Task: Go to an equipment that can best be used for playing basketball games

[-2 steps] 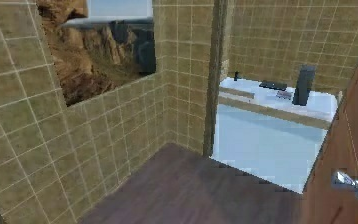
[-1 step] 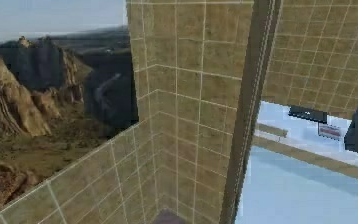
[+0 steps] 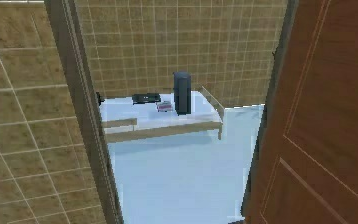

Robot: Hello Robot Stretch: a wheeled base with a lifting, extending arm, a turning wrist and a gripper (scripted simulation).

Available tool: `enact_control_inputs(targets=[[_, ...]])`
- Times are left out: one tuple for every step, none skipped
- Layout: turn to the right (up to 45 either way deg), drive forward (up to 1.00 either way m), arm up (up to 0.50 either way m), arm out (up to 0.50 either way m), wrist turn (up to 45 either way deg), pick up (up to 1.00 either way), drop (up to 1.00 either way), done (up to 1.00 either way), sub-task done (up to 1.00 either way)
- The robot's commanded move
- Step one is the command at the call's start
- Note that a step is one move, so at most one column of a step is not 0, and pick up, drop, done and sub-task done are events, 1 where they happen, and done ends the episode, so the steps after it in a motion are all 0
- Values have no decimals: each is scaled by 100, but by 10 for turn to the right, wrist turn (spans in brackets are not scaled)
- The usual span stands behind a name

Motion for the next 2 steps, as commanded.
enact_control_inputs(targets=[[60, 0, 0, 0, 0, 0, 0, 0, 0], [0, 100, 0, 0, 0, 0, 0, 0, 0]])
